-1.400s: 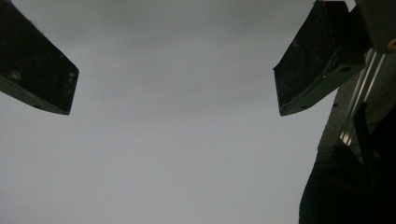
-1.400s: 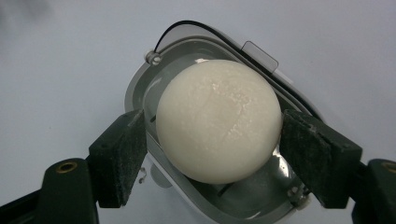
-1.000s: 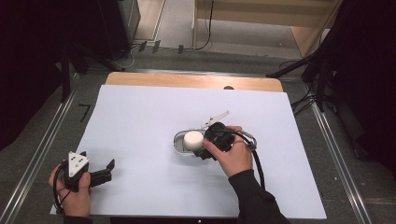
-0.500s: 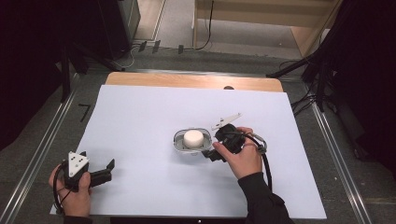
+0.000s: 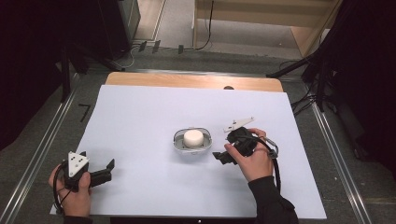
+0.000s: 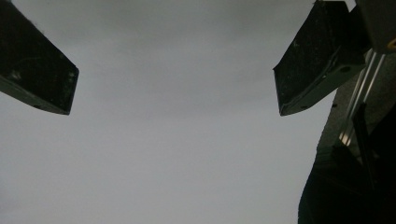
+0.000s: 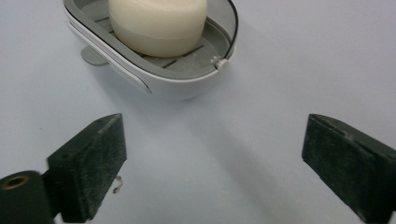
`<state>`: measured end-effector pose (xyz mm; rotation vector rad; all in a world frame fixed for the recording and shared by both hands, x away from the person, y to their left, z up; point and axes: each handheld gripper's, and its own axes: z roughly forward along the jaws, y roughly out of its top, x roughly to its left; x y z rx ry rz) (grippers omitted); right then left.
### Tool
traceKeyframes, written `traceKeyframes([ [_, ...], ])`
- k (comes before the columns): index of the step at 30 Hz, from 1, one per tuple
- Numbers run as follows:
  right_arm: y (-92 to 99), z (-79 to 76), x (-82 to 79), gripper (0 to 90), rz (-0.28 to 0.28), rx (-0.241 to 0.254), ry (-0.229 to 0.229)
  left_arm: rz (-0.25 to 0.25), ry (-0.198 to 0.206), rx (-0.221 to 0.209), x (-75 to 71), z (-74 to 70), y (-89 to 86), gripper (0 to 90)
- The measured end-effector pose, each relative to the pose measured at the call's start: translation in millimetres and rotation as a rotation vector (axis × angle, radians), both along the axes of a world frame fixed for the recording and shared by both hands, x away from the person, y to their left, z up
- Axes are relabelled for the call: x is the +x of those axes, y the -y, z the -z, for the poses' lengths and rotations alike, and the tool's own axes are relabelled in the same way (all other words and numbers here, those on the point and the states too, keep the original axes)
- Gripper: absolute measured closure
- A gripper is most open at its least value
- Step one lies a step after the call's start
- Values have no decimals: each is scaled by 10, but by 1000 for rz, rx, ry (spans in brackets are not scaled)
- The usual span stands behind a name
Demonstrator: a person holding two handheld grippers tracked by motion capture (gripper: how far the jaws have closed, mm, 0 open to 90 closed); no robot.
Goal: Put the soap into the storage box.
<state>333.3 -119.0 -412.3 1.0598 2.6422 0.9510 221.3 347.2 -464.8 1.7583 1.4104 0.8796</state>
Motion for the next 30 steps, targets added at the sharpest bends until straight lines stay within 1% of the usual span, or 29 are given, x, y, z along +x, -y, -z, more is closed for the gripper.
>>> traceKeyframes([
  [2,65,21,-17,14,24,-10,15,-1,1,-1,-1,0,1,2],
  [4,107,36,-32,0,38,-11,14,-1,1,-1,-1,0,1,2],
  [8,172,54,-43,0,54,-12,13,0,-1,-1,0,0,0,2],
  [11,259,89,-77,0,83,6,15,0,-1,-2,0,0,0,2],
  [13,279,103,-80,0,84,5,16,0,-1,0,-1,-1,0,2],
  [14,311,127,-92,0,96,4,20,1,-2,2,0,-1,0,2],
  [18,393,175,-118,0,111,4,14,0,-3,0,1,0,0,2],
  [21,470,216,-139,0,125,16,11,-1,-2,1,1,0,1,2],
  [22,470,216,-139,0,125,16,11,-1,-2,1,1,0,1,2],
  [23,525,249,-158,0,138,20,11,-1,-3,1,1,0,1,2],
  [26,589,278,-181,0,155,33,6,0,-2,3,1,0,2,2],
  [30,686,306,-207,0,177,49,18,0,-3,2,1,0,2,2],
])
